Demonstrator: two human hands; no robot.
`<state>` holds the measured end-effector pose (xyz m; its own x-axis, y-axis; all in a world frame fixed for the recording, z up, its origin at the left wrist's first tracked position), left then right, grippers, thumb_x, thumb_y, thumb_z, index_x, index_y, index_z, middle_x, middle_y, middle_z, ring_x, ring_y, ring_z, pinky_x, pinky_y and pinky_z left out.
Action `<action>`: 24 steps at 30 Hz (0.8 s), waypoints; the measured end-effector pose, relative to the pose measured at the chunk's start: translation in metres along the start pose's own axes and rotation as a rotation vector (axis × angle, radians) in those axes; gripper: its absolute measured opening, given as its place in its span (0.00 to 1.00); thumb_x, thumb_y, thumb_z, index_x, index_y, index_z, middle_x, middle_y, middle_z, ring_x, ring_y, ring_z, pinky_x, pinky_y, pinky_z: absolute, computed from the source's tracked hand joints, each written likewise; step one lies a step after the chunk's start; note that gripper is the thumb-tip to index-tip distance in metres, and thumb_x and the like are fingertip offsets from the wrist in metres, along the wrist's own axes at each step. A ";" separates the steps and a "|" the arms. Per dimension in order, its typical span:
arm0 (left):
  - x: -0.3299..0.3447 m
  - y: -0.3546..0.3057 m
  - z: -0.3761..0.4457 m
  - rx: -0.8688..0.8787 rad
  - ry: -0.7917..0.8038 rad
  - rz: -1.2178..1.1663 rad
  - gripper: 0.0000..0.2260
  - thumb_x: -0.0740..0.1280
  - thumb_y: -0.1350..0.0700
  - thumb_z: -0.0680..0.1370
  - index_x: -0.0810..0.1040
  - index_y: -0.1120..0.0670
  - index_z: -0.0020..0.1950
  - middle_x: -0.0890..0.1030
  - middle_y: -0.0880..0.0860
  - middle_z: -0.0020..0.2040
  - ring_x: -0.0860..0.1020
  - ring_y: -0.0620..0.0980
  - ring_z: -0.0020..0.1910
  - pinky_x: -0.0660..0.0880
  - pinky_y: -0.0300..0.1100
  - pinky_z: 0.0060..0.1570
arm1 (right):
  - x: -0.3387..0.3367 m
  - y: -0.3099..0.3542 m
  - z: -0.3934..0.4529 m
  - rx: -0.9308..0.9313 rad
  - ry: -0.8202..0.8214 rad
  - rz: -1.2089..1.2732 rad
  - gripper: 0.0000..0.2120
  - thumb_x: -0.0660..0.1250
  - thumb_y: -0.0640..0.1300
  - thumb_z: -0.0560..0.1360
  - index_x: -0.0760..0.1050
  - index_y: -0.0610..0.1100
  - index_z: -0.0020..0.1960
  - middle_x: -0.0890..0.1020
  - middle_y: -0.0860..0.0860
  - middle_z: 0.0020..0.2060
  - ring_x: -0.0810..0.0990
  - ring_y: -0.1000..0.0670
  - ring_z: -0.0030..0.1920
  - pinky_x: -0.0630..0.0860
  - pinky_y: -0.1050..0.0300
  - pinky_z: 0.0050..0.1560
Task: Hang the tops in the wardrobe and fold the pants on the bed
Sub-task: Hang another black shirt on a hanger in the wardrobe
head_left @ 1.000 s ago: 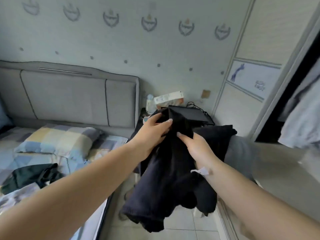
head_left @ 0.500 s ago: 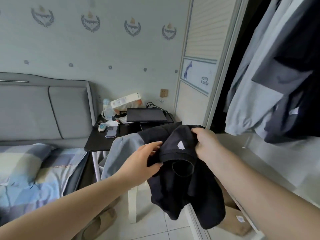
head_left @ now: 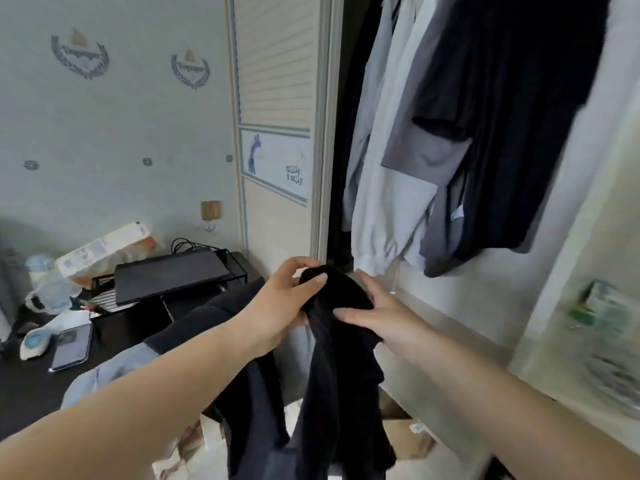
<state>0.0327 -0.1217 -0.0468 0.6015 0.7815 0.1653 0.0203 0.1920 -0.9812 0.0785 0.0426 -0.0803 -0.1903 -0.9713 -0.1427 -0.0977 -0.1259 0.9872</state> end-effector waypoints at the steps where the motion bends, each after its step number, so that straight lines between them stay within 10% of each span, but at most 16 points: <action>1: 0.003 -0.005 0.013 0.013 0.046 0.014 0.06 0.64 0.57 0.80 0.75 0.53 0.56 0.80 0.49 0.42 0.79 0.46 0.39 0.76 0.43 0.40 | 0.000 0.002 0.005 -0.048 -0.004 -0.088 0.35 0.75 0.43 0.68 0.65 0.54 0.71 0.77 0.54 0.62 0.78 0.53 0.59 0.76 0.55 0.60; 4: 0.002 -0.024 0.056 0.080 0.180 0.064 0.06 0.63 0.57 0.80 0.80 0.53 0.48 0.81 0.51 0.42 0.78 0.45 0.41 0.76 0.36 0.42 | -0.021 0.017 0.021 -0.110 -0.156 -0.288 0.17 0.69 0.39 0.74 0.77 0.53 0.59 0.82 0.56 0.51 0.81 0.58 0.50 0.74 0.71 0.46; 10: -0.035 -0.087 0.136 0.333 0.501 0.731 0.04 0.73 0.50 0.70 0.84 0.42 0.43 0.83 0.40 0.45 0.79 0.35 0.46 0.70 0.23 0.47 | -0.089 0.072 0.035 -0.135 -0.491 -0.506 0.04 0.70 0.42 0.74 0.82 0.47 0.48 0.84 0.54 0.44 0.82 0.56 0.46 0.75 0.65 0.50; 15: -0.047 -0.116 0.197 0.545 0.630 1.184 0.18 0.77 0.49 0.67 0.77 0.35 0.52 0.76 0.39 0.49 0.72 0.30 0.49 0.66 0.22 0.48 | -0.120 0.133 0.036 -0.101 -0.610 -1.012 0.05 0.71 0.42 0.73 0.79 0.52 0.45 0.81 0.59 0.41 0.78 0.60 0.43 0.69 0.72 0.40; 19: -0.046 -0.133 0.238 0.610 0.667 1.211 0.21 0.77 0.49 0.68 0.75 0.35 0.57 0.74 0.39 0.52 0.70 0.28 0.51 0.66 0.22 0.50 | -0.147 0.169 0.032 0.108 -0.700 -1.371 0.08 0.66 0.37 0.74 0.79 0.49 0.48 0.81 0.52 0.47 0.78 0.52 0.47 0.73 0.60 0.46; 24: -0.032 -0.151 0.277 0.744 0.598 1.135 0.11 0.74 0.54 0.71 0.80 0.38 0.45 0.76 0.42 0.42 0.75 0.34 0.43 0.67 0.24 0.44 | -0.180 0.224 0.034 0.239 -0.853 -1.165 0.10 0.60 0.36 0.76 0.78 0.46 0.49 0.81 0.49 0.41 0.79 0.50 0.40 0.72 0.60 0.35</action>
<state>-0.2108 -0.0110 0.1236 0.2517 0.3990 -0.8817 -0.9666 0.0577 -0.2498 0.0579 0.1964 0.1644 -0.3920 0.0764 -0.9168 -0.7376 -0.6217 0.2636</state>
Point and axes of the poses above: each hand's wrist, its own z-axis towards the middle knuckle, its own x-axis out of the palm, y = z × x, the point moved 3 cm from there along z, towards the middle knuckle
